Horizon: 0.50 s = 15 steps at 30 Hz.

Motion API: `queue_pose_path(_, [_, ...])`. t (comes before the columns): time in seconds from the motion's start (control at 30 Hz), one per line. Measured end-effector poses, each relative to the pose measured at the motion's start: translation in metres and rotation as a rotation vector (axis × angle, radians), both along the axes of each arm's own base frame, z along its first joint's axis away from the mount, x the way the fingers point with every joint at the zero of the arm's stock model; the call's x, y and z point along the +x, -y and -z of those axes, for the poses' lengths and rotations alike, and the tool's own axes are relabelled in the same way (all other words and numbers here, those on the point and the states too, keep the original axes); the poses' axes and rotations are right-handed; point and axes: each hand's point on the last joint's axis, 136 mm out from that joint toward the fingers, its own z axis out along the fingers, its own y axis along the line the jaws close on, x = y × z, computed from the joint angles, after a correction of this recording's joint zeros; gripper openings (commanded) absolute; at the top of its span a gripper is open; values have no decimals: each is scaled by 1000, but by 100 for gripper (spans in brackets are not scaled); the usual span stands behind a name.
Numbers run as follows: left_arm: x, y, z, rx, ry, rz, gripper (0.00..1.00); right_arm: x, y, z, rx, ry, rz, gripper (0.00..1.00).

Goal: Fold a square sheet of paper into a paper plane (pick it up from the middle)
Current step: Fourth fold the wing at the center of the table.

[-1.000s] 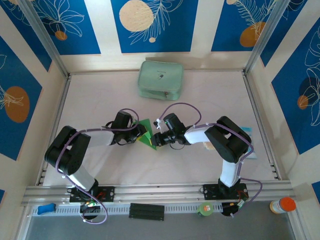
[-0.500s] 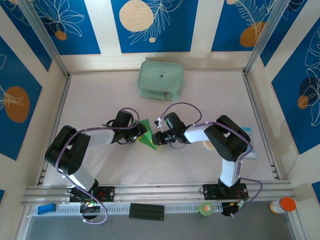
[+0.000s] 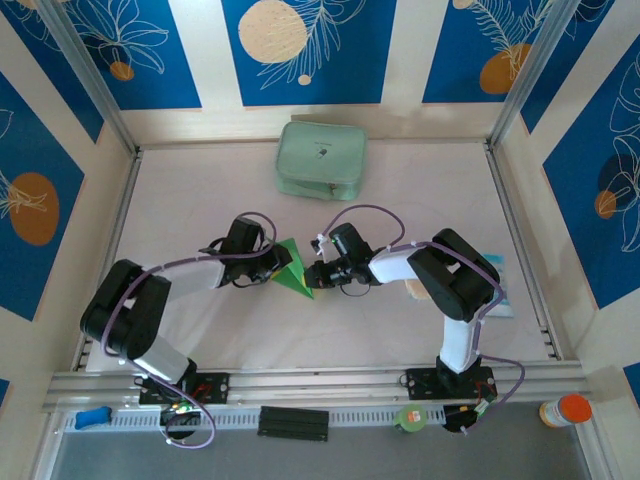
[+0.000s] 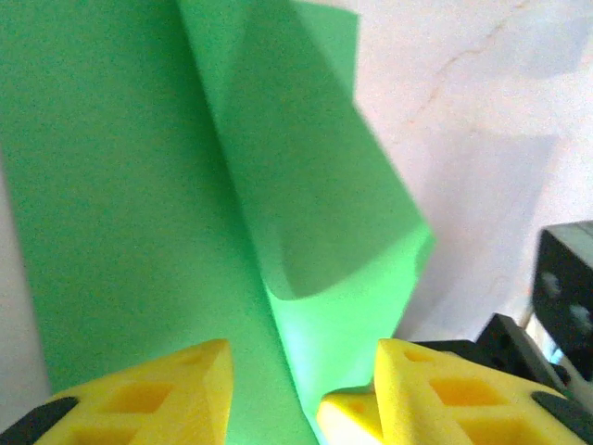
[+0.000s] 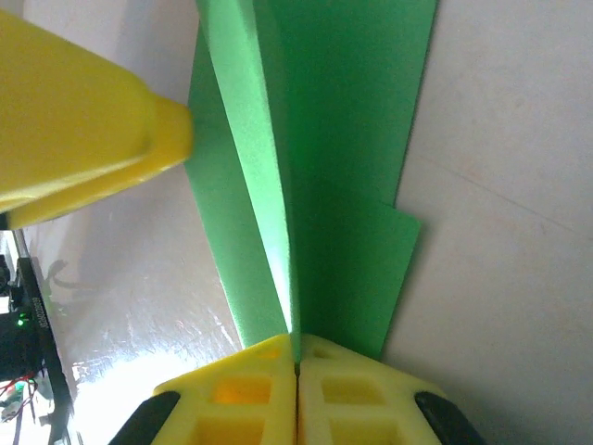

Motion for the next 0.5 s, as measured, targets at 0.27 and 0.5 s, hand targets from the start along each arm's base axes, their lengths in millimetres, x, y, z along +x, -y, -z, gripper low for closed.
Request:
queue_pose_path(0.27, [12,15,-19,-86,102,38,20,0,0,0,8,-17,1,9])
queue_pose_path(0.5, [16,27,-7,-140,90,64,14,0,0,0,12,-29,0,9])
